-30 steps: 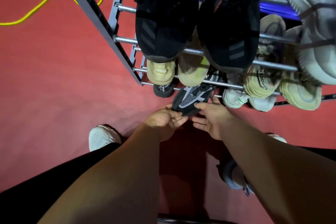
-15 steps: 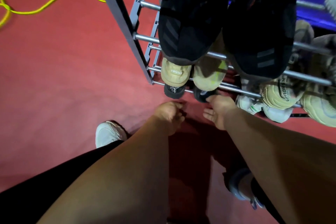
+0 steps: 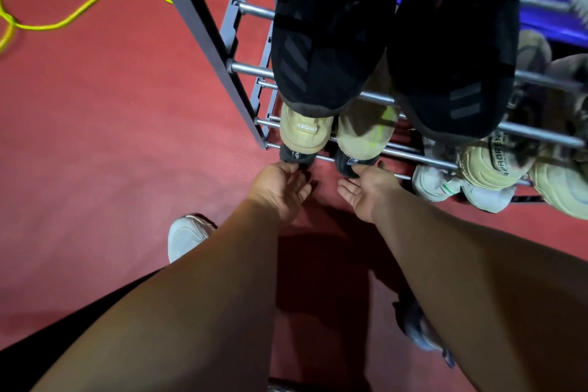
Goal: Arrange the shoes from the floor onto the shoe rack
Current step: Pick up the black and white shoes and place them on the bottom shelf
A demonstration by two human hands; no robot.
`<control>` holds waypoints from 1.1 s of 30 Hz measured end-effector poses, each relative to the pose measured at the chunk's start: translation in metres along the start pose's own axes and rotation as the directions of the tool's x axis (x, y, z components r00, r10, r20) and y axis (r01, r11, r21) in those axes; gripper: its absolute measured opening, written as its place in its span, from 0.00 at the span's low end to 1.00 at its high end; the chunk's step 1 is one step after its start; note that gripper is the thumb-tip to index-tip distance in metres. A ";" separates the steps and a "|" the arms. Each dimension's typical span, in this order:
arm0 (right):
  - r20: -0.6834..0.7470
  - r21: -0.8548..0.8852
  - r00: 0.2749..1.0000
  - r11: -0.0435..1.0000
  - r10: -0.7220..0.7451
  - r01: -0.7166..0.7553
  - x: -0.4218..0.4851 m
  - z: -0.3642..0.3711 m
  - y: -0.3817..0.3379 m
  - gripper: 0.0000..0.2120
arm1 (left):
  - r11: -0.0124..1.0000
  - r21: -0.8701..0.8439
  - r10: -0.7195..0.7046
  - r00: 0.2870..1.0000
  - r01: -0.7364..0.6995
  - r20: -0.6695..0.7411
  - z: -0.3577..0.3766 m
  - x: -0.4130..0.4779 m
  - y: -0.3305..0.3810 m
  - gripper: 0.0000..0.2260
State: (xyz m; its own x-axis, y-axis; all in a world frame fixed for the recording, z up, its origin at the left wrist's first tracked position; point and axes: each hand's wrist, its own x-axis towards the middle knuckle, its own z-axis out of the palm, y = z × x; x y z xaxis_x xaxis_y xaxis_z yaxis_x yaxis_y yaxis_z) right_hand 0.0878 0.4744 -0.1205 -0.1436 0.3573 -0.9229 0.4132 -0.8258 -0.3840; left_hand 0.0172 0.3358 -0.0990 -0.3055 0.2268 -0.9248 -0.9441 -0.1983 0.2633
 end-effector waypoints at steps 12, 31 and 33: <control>-0.138 -0.115 0.986 0.991 -0.090 0.075 -0.001 0.003 0.011 0.19 | 0.996 0.081 0.025 1.000 -0.025 0.004 -0.005 0.004 0.005 0.15; 0.058 -0.499 0.995 0.861 -0.080 0.098 -0.086 -0.089 -0.025 0.06 | 0.598 0.798 0.093 0.995 -0.080 0.030 0.027 -0.092 -0.001 0.07; 0.073 -0.528 0.990 0.837 -0.123 0.143 -0.110 -0.104 -0.038 0.08 | 0.539 0.837 0.132 0.991 -0.101 0.034 0.027 -0.121 0.008 0.05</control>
State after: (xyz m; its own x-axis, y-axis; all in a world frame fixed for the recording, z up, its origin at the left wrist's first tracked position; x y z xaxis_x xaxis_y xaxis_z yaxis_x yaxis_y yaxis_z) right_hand 0.1814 0.5122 -0.0016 -0.2586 0.4237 -0.8681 0.8000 -0.4098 -0.4383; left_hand 0.0430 0.3328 0.0225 -0.4318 0.2308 -0.8720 -0.5812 0.6681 0.4646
